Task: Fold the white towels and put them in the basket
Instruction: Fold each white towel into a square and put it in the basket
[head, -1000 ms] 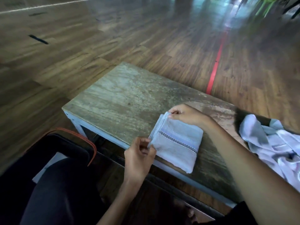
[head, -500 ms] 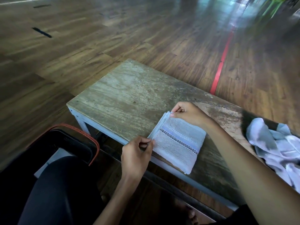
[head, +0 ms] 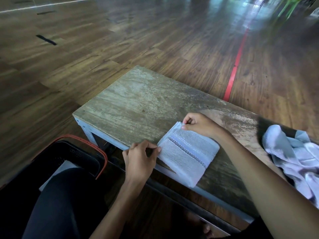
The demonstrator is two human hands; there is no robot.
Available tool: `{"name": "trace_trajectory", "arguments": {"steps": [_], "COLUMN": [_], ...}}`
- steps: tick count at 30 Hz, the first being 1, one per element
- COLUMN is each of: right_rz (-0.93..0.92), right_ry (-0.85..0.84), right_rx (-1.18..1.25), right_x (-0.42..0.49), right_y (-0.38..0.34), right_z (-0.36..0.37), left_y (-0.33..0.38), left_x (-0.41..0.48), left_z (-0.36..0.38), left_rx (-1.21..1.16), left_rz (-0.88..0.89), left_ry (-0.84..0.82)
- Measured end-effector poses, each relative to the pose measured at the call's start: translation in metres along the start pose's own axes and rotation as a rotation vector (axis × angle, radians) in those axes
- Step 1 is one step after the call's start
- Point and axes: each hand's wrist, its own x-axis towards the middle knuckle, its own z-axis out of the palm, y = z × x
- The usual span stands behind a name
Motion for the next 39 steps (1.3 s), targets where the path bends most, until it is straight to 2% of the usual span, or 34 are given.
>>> {"name": "trace_trajectory", "arguments": {"steps": [3, 6, 9, 11, 15, 20, 25, 28, 39], "right_rz": [0.059, 0.144, 0.168, 0.14, 0.106, 0.121, 0.027, 0.035, 0.063], "right_ry": [0.03, 0.069, 0.158, 0.242, 0.316, 0.266, 0.249, 0.238, 0.355], "right_rx": [-0.017, -0.024, -0.107, -0.142, -0.146, 0.001, 0.034, 0.082, 0.218], "right_x": [-0.028, -0.065, -0.101, -0.121, -0.139, -0.133, -0.125, -0.123, -0.121], "right_y": [0.015, 0.035, 0.047, 0.05, 0.06, 0.053, 0.047, 0.049, 0.06], "right_z": [-0.007, -0.007, -0.003, 0.002, 0.007, -0.001, -0.008, -0.004, 0.0], "left_y": [0.007, 0.017, 0.022, 0.022, 0.024, 0.025, 0.024, 0.024, 0.027], "left_x": [0.021, 0.051, 0.071, 0.073, 0.073, 0.075, 0.071, 0.072, 0.073], "left_z": [-0.001, 0.005, 0.015, 0.023, 0.031, 0.026, 0.024, 0.024, 0.033], "left_rx": [0.107, 0.225, 0.206, 0.118, 0.018, -0.085, -0.122, -0.131, -0.138], "left_rz": [0.061, 0.157, 0.232, 0.25, 0.27, 0.235, 0.232, 0.218, 0.21], "left_ry": [-0.09, -0.253, -0.446, -0.497, -0.482, -0.562, -0.528, -0.527, -0.473]}}
